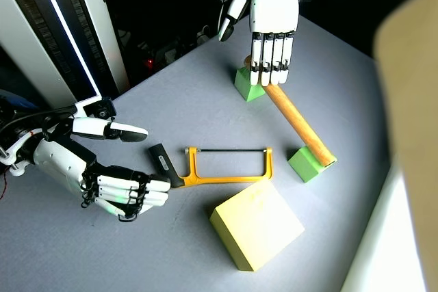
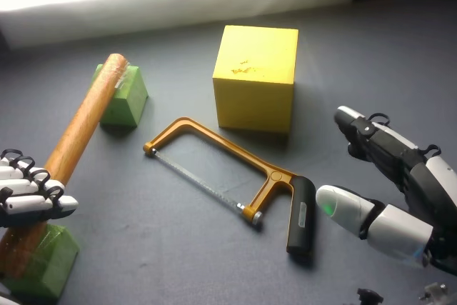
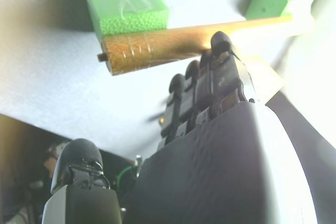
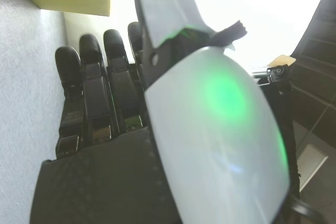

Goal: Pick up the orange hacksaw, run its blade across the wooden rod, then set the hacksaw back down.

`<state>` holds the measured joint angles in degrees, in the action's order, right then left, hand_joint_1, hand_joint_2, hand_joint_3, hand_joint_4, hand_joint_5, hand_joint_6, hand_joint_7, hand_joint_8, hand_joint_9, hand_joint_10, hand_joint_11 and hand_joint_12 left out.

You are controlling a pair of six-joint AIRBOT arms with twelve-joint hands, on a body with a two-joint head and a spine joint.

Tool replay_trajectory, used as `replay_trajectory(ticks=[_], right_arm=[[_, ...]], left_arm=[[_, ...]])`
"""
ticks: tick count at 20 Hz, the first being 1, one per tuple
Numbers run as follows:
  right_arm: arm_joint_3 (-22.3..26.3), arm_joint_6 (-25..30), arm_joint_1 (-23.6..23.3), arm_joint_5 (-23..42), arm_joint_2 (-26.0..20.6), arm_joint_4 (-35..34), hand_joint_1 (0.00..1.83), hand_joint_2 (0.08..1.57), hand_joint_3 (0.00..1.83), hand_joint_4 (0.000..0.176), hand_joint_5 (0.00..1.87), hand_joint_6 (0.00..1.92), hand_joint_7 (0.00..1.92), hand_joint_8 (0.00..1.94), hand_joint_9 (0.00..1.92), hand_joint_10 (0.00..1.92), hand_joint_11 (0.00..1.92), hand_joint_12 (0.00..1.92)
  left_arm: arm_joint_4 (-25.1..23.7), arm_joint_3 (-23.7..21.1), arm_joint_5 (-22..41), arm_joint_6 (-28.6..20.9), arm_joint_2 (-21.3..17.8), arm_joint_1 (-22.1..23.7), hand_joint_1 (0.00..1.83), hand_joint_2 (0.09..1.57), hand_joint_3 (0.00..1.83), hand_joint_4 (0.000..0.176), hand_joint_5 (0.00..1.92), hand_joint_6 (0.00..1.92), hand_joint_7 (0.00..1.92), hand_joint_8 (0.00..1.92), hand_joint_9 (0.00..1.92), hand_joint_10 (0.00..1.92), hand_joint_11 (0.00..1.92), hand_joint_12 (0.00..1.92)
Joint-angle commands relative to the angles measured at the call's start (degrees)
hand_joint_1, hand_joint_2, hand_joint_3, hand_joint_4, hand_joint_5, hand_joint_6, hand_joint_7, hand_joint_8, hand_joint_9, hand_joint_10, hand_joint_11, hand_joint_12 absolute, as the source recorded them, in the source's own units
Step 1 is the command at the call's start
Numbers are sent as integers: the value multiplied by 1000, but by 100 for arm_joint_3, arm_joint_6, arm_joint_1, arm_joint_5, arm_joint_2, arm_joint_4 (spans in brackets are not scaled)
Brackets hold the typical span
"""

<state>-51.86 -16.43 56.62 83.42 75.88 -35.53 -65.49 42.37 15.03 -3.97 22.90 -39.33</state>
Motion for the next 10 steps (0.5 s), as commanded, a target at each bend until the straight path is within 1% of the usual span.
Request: replay_trajectory(ticks=[1, 2, 3, 4, 5, 8, 9, 10], right_arm=[[21, 93, -48, 645, -39, 361, 917, 969, 0, 0, 247, 0, 235, 0, 168, 0, 0, 708], [31, 70, -94, 627, -69, 375, 878, 961, 0, 0, 224, 0, 221, 0, 160, 0, 0, 655], [34, 55, -157, 551, -109, 427, 700, 950, 0, 0, 216, 8, 180, 3, 155, 4, 0, 721], [34, 33, -243, 422, -168, 528, 700, 950, 0, 0, 216, 8, 180, 3, 155, 4, 0, 721], [34, -2, -331, 274, -232, 643, 673, 951, 0, 0, 255, 17, 207, 8, 174, 9, 0, 794], [27, -131, -699, -210, -490, 987, 628, 978, 5, 0, 279, 8, 249, 6, 229, 13, 0, 917], [-1, -164, -887, -467, -600, 1178, 611, 994, 7, 0, 287, 6, 257, 5, 236, 10, 0, 941], [-51, -155, -1049, -676, -686, 1388, 604, 1005, 10, 0, 292, 7, 267, 7, 242, 10, 0, 945]], left_arm=[[78, 18, 150, 13, 0, 72, 148, 1107, 3, 0, 48, 7, 29, 2, 16, 1, 0, 155], [78, 18, 150, 13, 0, 75, 127, 1111, 4, 0, 40, 2, 21, 0, 6, 0, 0, 149], [78, 18, 162, 13, 0, 76, 142, 1101, 0, 0, 55, 4, 27, 2, 9, 2, 0, 164], [78, 18, 166, 13, 0, 75, 142, 1101, 0, 0, 55, 4, 27, 2, 9, 2, 0, 164], [78, 18, 172, 15, 0, 75, 125, 1104, 1, 0, 39, 1, 12, 0, 6, 0, 0, 165], [78, 25, 217, 38, 2, 75, 119, 1103, 0, 0, 40, 0, 18, 0, 20, 3, 0, 205], [78, 38, 347, 61, 5, 75, 121, 1102, 0, 0, 50, 3, 29, 3, 28, 4, 0, 237], [78, 71, 537, 114, 10, 67, 172, 1090, 0, 0, 67, 9, 38, 6, 38, 7, 0, 244]])
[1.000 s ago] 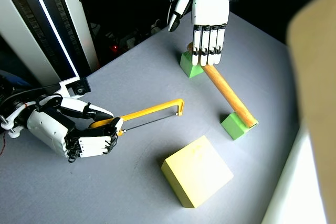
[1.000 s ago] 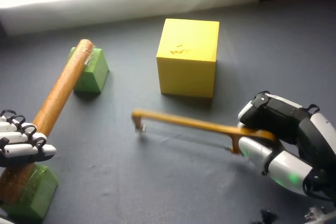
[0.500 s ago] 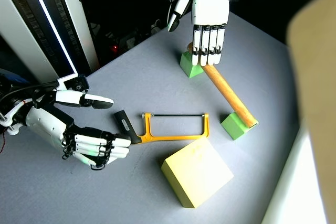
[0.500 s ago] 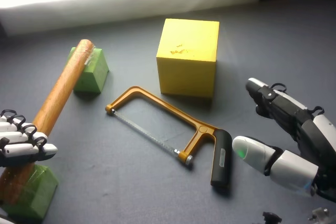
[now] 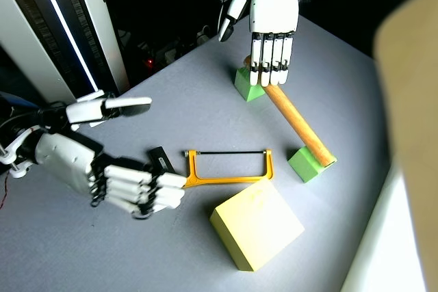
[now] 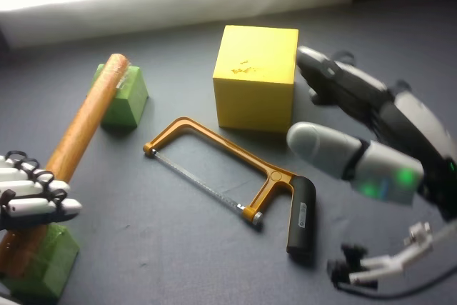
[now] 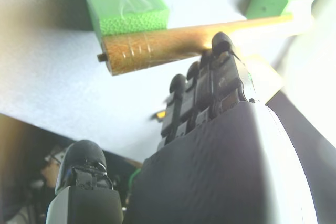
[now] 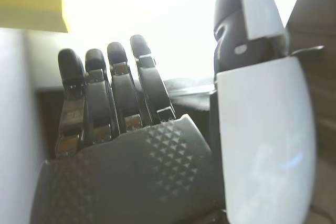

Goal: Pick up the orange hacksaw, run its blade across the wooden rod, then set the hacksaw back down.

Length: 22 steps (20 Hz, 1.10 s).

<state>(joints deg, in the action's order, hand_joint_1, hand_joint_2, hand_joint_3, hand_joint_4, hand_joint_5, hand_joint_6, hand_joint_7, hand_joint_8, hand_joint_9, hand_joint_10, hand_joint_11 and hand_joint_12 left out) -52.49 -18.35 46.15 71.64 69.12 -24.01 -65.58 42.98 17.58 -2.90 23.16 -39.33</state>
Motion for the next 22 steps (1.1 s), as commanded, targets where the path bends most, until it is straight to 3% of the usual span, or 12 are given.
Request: replay_trajectory(ticks=[1, 5, 7, 9, 11, 12, 13, 14, 15, 16, 19, 22], right_arm=[[-42, 64, -181, 296, -80, 437, 591, 1020, 14, 0, 276, 1, 258, 3, 244, 10, 0, 952], [-450, 264, -940, -542, -332, 1755, 585, 1070, 4, 0, 371, 14, 390, 15, 375, 21, 0, 1050], [-699, 594, -1233, -841, -398, 2517, 576, 1075, 1, 0, 432, 12, 462, 11, 450, 23, 59, 1070], [-945, 970, -1522, -1042, -460, 3412, 606, 1082, 1, 0, 689, 25, 793, 48, 767, 163, 349, 1258], [-1079, 1228, -1639, -1063, -497, 4057, 599, 1108, 0, 0, 902, 220, 921, 473, 750, 1017, 586, 1605], [-1142, 1272, -1653, -960, -531, 4412, 644, 1098, 0, 0, 756, 1071, 801, 1277, 770, 1508, 764, 1804], [-1236, 1274, -1674, -828, -532, 4711, 644, 1098, 0, 0, 756, 1071, 801, 1277, 770, 1508, 764, 1804], [-1289, 1258, -1684, -769, -530, 4817, 677, 1079, 0, 0, 688, 1388, 844, 1557, 843, 1669, 833, 1889], [-1366, 1269, -1734, -708, -530, 5024, 635, 1109, 3, 0, 721, 1790, 978, 1903, 1030, 1900, 1051, 1920], [-1409, 1268, -1769, -685, -530, 5110, 635, 1109, 3, 0, 721, 1790, 978, 1903, 1030, 1900, 1051, 1920], [-1604, 1298, -1935, -499, -534, 5711, 608, 1167, 9, 0, 1020, 1920, 1163, 1941, 1251, 1921, 1326, 1921], [-1657, 1344, -1944, -249, -570, 6085, 552, 1251, 13, 0, 1129, 1921, 1261, 1941, 1363, 1921, 1448, 1921]], left_arm=[[87, 53, 473, 80, -3, 65, 153, 1090, 0, 0, 52, 2, 31, 2, 35, 5, 0, 243], [106, 379, 1552, 433, 153, 75, 139, 1101, 3, 0, 57, 2, 43, 2, 33, 0, 0, 209], [658, 513, 2149, 969, 269, -24, 151, 1106, 3, 0, 70, 4, 60, 4, 47, 4, 0, 247], [1254, 700, 3093, 1514, 429, -227, 262, 1097, 1, 0, 257, 8, 264, 8, 259, 11, 12, 805], [1619, 798, 3770, 1725, 555, -378, 356, 1109, 1, 0, 519, 41, 585, 46, 592, 128, 172, 1172], [1863, 863, 4178, 1755, 651, -474, 368, 1152, 0, 0, 771, 127, 831, 83, 692, 641, 352, 1377], [2052, 919, 4470, 1758, 714, -523, 368, 1152, 0, 0, 771, 127, 831, 83, 692, 641, 352, 1377], [2164, 952, 4685, 1751, 751, -551, 379, 1176, 8, 0, 793, 488, 890, 355, 710, 943, 447, 1455], [2191, 1022, 4921, 1720, 808, -562, 450, 1200, 2, 0, 711, 1376, 827, 1274, 735, 1489, 585, 1725], [2190, 1080, 5096, 1686, 854, -562, 450, 1200, 2, 0, 711, 1376, 827, 1274, 735, 1489, 585, 1725], [2150, 1355, 5754, 1578, 1070, -518, 536, 1206, 0, 0, 824, 1889, 919, 1819, 890, 1888, 819, 1918], [1768, 1579, 6176, 1436, 1220, -254, 599, 1194, 0, 0, 1077, 1921, 1063, 1920, 1022, 1921, 1022, 1921]])
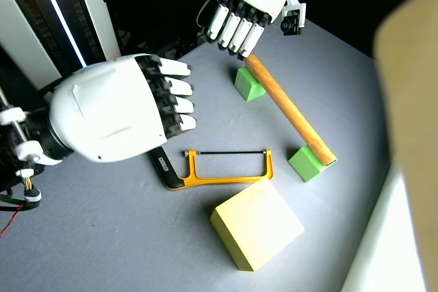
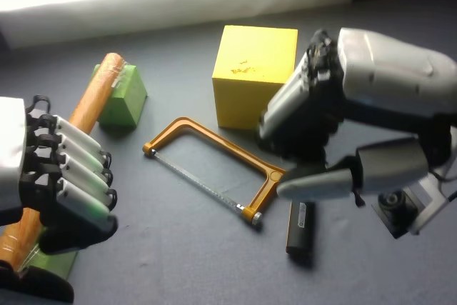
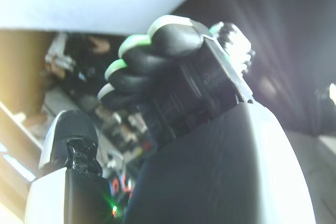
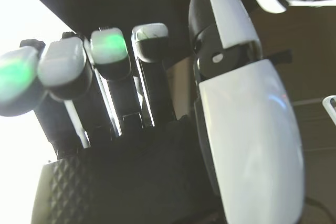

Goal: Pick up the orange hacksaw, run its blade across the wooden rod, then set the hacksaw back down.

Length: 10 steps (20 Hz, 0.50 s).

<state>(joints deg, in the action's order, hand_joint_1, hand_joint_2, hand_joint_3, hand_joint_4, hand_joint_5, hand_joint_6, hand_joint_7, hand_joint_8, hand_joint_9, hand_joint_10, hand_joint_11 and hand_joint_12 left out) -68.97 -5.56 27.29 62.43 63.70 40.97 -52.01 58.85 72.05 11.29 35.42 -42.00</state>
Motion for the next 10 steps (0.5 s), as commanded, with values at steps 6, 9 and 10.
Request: replay_trajectory(ticks=[6, 9, 10], right_arm=[[-111, 174, -160, 833, 1, 132, 442, 1343, 13, 0, 1225, 1921, 1372, 1941, 1469, 1921, 1595, 1921], [-233, 365, -375, 904, 17, 589, 409, 1400, 14, 0, 1188, 1921, 1355, 1941, 1460, 1921, 1589, 1921], [-262, 434, -444, 924, 22, 710, 390, 1412, 13, 0, 1187, 1921, 1350, 1941, 1457, 1921, 1588, 1921]], left_arm=[[414, 300, 1078, -45, 123, -19, 518, 1235, 7, 0, 1403, 1921, 1366, 1921, 1334, 1921, 1355, 1921], [408, 373, 1142, -38, 144, -142, 412, 1282, 11, 0, 1416, 1921, 1416, 1921, 1397, 1921, 1438, 1921], [407, 374, 1153, -38, 143, -160, 407, 1280, 6, 0, 1413, 1921, 1404, 1921, 1388, 1921, 1440, 1921]])
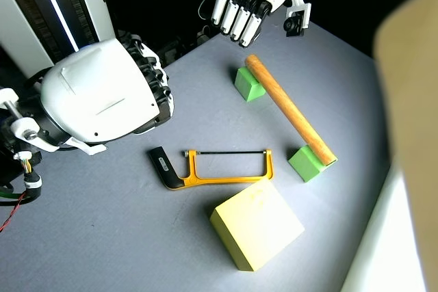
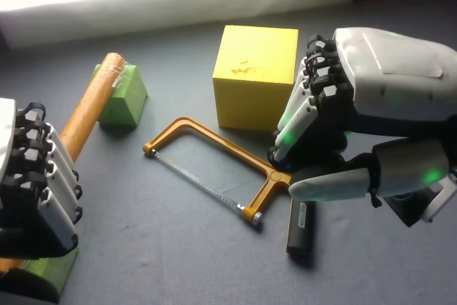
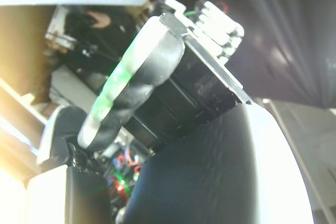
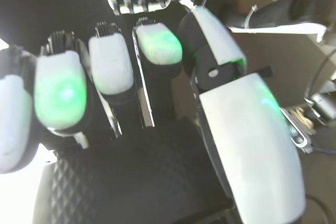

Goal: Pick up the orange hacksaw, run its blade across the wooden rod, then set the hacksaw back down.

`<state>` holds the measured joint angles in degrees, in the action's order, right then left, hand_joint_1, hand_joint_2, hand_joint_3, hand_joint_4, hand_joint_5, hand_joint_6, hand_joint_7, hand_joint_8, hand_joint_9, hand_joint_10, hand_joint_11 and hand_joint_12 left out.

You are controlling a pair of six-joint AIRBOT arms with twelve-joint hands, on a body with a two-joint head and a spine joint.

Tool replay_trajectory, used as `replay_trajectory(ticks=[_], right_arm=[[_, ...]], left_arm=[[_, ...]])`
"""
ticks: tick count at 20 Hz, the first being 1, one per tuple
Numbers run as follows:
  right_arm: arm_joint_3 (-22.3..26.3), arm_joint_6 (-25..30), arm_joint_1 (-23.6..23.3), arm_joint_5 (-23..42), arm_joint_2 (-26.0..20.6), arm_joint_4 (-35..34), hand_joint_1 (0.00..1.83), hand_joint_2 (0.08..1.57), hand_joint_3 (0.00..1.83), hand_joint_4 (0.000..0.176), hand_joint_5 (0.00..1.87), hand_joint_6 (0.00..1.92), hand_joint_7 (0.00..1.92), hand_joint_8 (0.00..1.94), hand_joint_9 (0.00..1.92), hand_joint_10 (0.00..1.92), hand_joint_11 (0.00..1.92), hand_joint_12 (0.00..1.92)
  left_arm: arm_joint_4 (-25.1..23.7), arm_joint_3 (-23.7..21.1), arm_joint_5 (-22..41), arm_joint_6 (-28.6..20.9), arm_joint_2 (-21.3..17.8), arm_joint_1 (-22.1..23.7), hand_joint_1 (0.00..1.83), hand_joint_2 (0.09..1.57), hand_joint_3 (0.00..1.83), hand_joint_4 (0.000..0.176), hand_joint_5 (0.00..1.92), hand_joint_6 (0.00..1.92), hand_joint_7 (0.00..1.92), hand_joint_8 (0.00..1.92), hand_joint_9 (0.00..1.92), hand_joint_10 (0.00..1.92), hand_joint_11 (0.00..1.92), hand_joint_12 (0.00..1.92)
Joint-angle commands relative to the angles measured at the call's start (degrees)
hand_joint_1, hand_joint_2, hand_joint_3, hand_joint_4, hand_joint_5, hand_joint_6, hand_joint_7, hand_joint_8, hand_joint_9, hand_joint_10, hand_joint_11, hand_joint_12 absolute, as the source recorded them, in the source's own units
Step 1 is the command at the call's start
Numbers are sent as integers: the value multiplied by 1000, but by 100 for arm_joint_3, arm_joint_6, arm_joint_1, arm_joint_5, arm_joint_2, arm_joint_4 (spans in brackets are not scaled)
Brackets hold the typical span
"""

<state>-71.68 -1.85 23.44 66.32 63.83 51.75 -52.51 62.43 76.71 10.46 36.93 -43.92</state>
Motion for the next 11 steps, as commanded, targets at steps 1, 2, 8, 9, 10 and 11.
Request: replay_trajectory(ticks=[1, 2, 8, 9, 10, 11], right_arm=[[7, 63, -83, 562, 5, -359, 390, 1412, 13, 0, 1187, 1921, 1350, 1941, 1457, 1921, 1588, 1921], [8, 62, -92, 601, 1, -359, 447, 1398, 0, 0, 1185, 1921, 1338, 1941, 1447, 1921, 1582, 1921], [13, 52, -53, 784, -6, -342, 436, 1411, 2, 0, 1177, 1921, 1334, 1941, 1445, 1921, 1575, 1921], [21, 44, -60, 798, -9, -341, 426, 1423, 5, 0, 1174, 1921, 1333, 1941, 1445, 1921, 1579, 1921], [23, 30, -63, 819, -9, -341, 426, 1430, 6, 0, 1167, 1921, 1325, 1941, 1444, 1921, 1583, 1921], [25, 25, -63, 842, -19, -341, 426, 1430, 6, 0, 1167, 1921, 1325, 1941, 1444, 1921, 1583, 1921]], left_arm=[[458, 9, 688, 46, -6, 26, 407, 1280, 6, 0, 1413, 1921, 1404, 1921, 1388, 1921, 1440, 1921], [458, -4, 688, 46, -6, 23, 405, 1279, 3, 0, 1404, 1921, 1387, 1921, 1358, 1921, 1427, 1921], [459, -88, 785, 46, -3, 34, 402, 1309, 4, 0, 1320, 1921, 1326, 1921, 1318, 1921, 1401, 1921], [459, -80, 802, 46, -3, 11, 379, 1310, 3, 0, 1314, 1921, 1315, 1921, 1302, 1921, 1385, 1921], [459, -62, 824, 42, -3, -9, 382, 1313, 3, 0, 1323, 1921, 1322, 1921, 1313, 1921, 1390, 1921], [459, -36, 849, 42, -4, -11, 382, 1313, 3, 0, 1323, 1921, 1322, 1921, 1313, 1921, 1390, 1921]])
